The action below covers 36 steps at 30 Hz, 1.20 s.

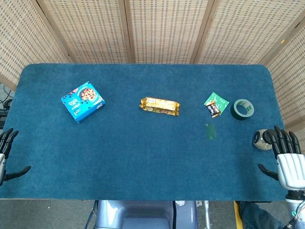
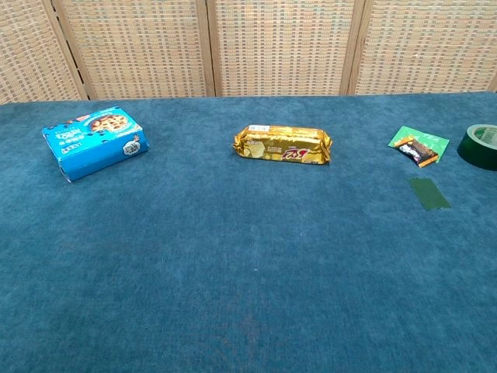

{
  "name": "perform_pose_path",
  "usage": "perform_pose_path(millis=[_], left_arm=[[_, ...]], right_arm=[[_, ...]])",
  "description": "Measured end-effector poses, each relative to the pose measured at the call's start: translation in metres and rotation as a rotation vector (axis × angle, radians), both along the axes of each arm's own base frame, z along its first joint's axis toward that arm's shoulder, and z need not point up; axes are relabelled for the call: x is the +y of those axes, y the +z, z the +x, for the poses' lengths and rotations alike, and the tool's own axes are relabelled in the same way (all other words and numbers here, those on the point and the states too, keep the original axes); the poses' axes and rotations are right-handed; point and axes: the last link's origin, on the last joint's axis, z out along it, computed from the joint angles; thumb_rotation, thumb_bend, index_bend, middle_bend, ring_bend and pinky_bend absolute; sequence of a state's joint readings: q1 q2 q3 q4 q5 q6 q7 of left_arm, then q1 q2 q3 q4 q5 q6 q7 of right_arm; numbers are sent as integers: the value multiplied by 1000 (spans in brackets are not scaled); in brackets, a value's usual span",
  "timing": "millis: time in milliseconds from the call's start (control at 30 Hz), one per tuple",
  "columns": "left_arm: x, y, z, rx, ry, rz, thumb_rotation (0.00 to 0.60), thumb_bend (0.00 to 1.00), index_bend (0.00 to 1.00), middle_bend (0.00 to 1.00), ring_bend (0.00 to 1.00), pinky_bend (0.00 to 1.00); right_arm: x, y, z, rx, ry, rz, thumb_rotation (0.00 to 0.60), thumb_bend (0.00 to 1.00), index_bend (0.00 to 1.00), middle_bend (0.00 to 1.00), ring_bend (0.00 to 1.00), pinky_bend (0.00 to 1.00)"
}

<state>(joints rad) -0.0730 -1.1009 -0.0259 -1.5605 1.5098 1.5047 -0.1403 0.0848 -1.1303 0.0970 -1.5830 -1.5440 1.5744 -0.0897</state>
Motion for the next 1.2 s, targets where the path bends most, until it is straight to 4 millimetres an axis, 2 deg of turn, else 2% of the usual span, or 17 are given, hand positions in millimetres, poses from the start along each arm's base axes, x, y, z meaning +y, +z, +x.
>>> perform_pose_path(millis=[300, 500, 633, 800, 867, 1033, 1200], left_arm=[[2, 0, 0, -1, -6, 2, 600, 0, 0, 0, 0, 0], [3, -1, 1, -6, -20, 6, 600, 0, 0, 0, 0, 0], [7, -3, 0, -7, -23, 7, 600, 0, 0, 0, 0, 0], [11, -5, 1, -3, -24, 13, 600, 0, 0, 0, 0, 0], [13, -5, 1, -2, -26, 17, 600, 0, 0, 0, 0, 0], [19, -7, 0, -2, -24, 20, 600, 0, 0, 0, 0, 0], [24, -9, -2, -4, -13, 15, 600, 0, 0, 0, 0, 0]], right_arm=[[-2, -3, -1, -1, 0, 20, 600, 0, 23, 0, 0, 0], [-14, -10, 0, -3, 7, 71, 600, 24, 79, 0, 0, 0], [-37, -20, 3, 14, 8, 144, 600, 112, 149, 0, 0, 0], [-83, -39, 13, 50, 18, 255, 600, 260, 227, 0, 0, 0], [-105, -48, 22, 70, 31, 289, 600, 296, 242, 0, 0, 0], [-149, -69, 39, 152, 53, 328, 600, 459, 278, 0, 0, 0], [-180, -91, 49, 211, 34, 360, 600, 522, 299, 0, 0, 0]])
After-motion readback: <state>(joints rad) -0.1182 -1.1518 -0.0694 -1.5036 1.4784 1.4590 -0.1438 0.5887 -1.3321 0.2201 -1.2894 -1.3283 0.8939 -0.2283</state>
